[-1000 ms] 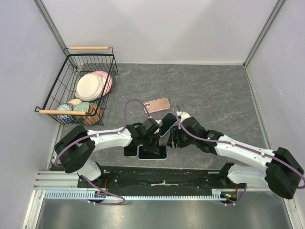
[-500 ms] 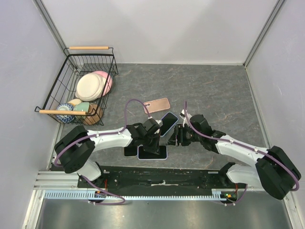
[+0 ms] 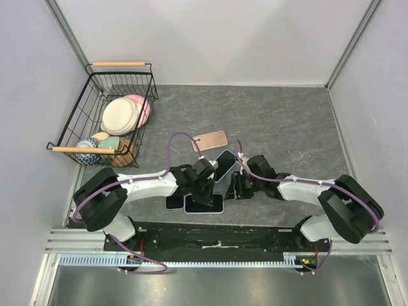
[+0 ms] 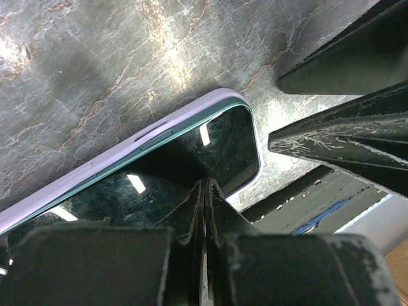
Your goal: Put the phone into the phone case
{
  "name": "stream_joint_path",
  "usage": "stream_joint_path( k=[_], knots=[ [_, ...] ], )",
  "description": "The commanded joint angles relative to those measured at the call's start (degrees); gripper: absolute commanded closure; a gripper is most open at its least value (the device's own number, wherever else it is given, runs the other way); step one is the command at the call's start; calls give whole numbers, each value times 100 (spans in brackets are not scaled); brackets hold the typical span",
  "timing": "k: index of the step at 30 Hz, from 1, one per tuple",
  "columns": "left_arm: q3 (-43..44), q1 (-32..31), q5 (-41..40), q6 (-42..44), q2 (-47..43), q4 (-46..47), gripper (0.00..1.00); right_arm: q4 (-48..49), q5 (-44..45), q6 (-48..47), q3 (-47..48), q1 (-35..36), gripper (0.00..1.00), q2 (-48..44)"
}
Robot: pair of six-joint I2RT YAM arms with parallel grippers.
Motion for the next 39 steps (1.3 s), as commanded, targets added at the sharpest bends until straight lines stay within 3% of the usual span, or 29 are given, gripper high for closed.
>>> stream_joint_path(
  k=[1, 7, 17, 24, 39],
  knots=[
    [-125, -30, -777, 306, 356, -729, 98, 549, -219, -94, 70, -12, 51, 364],
    [-72, -39, -847, 324, 382, -799, 98, 814, -264, -32, 132, -12, 57, 821],
    [-2, -48, -1040, 359, 417, -825, 98, 86, 589, -366, 290, 6, 74, 1163],
    [156, -48, -1137, 298, 566, -790, 98, -520, 1239, -410, 571, 216, 75, 1656],
    [464, -48, -943, 218, 1155, -676, 98, -1155, 2346, -419, 826, 621, 81, 1788]
  ],
)
